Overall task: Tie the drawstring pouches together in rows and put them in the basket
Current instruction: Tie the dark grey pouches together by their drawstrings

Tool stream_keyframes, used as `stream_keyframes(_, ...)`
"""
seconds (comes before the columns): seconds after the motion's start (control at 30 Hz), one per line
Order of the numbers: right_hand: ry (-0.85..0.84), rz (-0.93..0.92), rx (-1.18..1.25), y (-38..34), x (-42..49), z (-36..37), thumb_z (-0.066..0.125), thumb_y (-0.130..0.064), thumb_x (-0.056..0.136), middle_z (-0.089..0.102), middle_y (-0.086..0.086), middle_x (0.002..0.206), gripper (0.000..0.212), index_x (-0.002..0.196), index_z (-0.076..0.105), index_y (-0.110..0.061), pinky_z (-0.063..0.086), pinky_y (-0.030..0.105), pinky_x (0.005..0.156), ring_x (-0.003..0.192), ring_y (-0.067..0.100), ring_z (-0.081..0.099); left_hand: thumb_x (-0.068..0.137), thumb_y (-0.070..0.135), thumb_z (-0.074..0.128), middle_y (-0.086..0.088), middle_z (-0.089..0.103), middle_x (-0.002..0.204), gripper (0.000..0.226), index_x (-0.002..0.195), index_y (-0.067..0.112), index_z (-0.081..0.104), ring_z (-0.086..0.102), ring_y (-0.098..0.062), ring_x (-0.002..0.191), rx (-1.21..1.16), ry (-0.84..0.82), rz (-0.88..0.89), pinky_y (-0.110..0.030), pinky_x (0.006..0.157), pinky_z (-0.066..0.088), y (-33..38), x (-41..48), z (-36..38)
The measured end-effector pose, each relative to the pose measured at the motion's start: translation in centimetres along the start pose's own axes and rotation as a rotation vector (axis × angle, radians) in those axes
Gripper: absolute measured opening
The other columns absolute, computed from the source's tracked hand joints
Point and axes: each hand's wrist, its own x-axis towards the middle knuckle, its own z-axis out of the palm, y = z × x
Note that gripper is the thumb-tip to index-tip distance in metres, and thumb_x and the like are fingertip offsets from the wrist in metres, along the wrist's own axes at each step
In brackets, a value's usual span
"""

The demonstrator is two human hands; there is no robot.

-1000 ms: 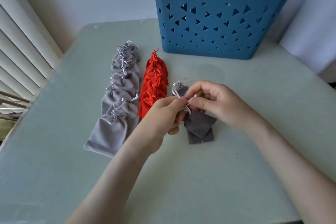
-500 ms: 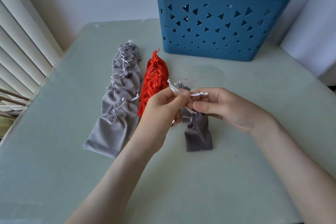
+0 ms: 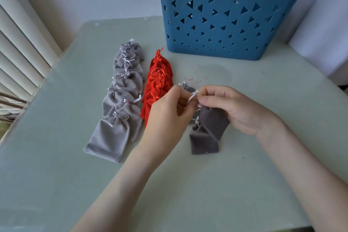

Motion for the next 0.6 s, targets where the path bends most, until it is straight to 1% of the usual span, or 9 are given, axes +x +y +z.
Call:
stream_keyframes(0.03,-0.008,-0.003,0.005,-0.01,-0.06,0.09,0.064,-0.020,0.079,0.055,-0.006,0.066,0.008,0.075,0.059,-0.017,0.038,0.015,0.052,0.058,0.004,0.049,0.085,0.007,0.066,0.016,0.052,0.058,0.020,0.079,0.018,0.051,0.049,0.006,0.058,0.099,0.042,0.066,-0.007,0.055,0.036,-0.17,-0.09,0.19)
stream_keyframes(0.1,-0.024,-0.004,0.023,-0.06,-0.18,0.23,0.069,-0.018,0.081,0.058,-0.005,0.067,0.011,0.077,0.058,-0.016,0.041,0.014,0.053,0.058,0.003,0.052,0.085,0.008,0.067,0.018,0.050,0.065,0.023,0.083,0.020,0.047,0.047,0.004,0.062,0.182,0.093,0.131,-0.009,0.059,0.037,-0.59,-0.13,0.44)
stream_keyframes(0.2,-0.039,-0.012,0.068,0.01,-0.11,0.26,0.063,-0.022,0.084,0.061,0.001,0.079,0.008,0.086,0.059,-0.016,0.045,0.020,0.063,0.070,0.008,0.057,0.087,0.014,0.062,0.018,0.049,0.071,0.011,0.093,0.013,0.053,0.043,0.000,0.067,0.225,0.164,0.191,-0.017,0.060,0.036,-0.81,-0.05,0.50)
stream_keyframes(0.27,-0.026,-0.012,0.109,0.17,0.02,0.29,0.059,-0.027,0.089,0.061,0.006,0.090,0.010,0.096,0.062,-0.020,0.046,0.025,0.067,0.078,0.013,0.058,0.088,0.017,0.059,0.009,0.057,0.077,0.008,0.091,0.010,0.057,0.050,-0.007,0.073,0.266,0.201,0.264,-0.021,0.062,0.038,-0.91,-0.05,0.42)
stream_keyframes(0.33,-0.009,-0.012,0.109,0.24,0.13,0.49,0.051,-0.030,0.090,0.064,0.005,0.095,0.019,0.101,0.065,-0.024,0.049,0.022,0.067,0.082,0.012,0.060,0.090,0.019,0.055,-0.001,0.060,0.079,0.013,0.087,0.007,0.060,0.051,-0.014,0.075,0.318,0.226,0.336,-0.022,0.062,0.039,-0.99,-0.12,0.40)
stream_keyframes(0.4,-0.019,0.000,0.084,0.11,0.02,0.78,0.048,-0.026,0.087,0.069,-0.004,0.088,0.023,0.100,0.066,-0.021,0.050,0.015,0.065,0.078,0.004,0.063,0.090,0.018,0.054,-0.005,0.060,0.077,0.017,0.085,0.004,0.062,0.050,-0.018,0.073,0.364,0.237,0.405,-0.026,0.063,0.040,-1.09,-0.20,0.43)
stream_keyframes(0.47,-0.050,0.003,0.052,-0.10,-0.19,1.00,0.048,-0.017,0.090,0.069,-0.010,0.077,0.017,0.094,0.065,-0.015,0.047,0.011,0.060,0.070,-0.001,0.062,0.089,0.013,0.057,-0.006,0.060,0.076,0.012,0.085,0.003,0.063,0.050,-0.020,0.072,0.384,0.255,0.456,-0.029,0.065,0.041,-1.14,-0.24,0.46)
stream_keyframes(0.53,-0.056,-0.013,0.026,-0.18,-0.34,0.97,0.049,-0.011,0.092,0.068,-0.010,0.074,0.016,0.089,0.064,-0.013,0.046,0.011,0.059,0.068,-0.001,0.062,0.089,0.011,0.058,-0.007,0.061,0.077,0.010,0.086,0.002,0.063,0.049,-0.019,0.073,0.382,0.284,0.478,-0.026,0.066,0.040,-1.15,-0.24,0.43)
stream_keyframes(0.6,-0.029,-0.040,0.024,-0.33,-0.35,0.95,0.052,-0.010,0.090,0.069,-0.008,0.073,0.014,0.084,0.064,-0.013,0.048,0.013,0.061,0.068,0.001,0.063,0.089,0.009,0.058,-0.008,0.062,0.077,0.010,0.086,0.002,0.064,0.049,-0.021,0.074,0.396,0.290,0.501,-0.028,0.067,0.041,-1.13,-0.15,0.34)
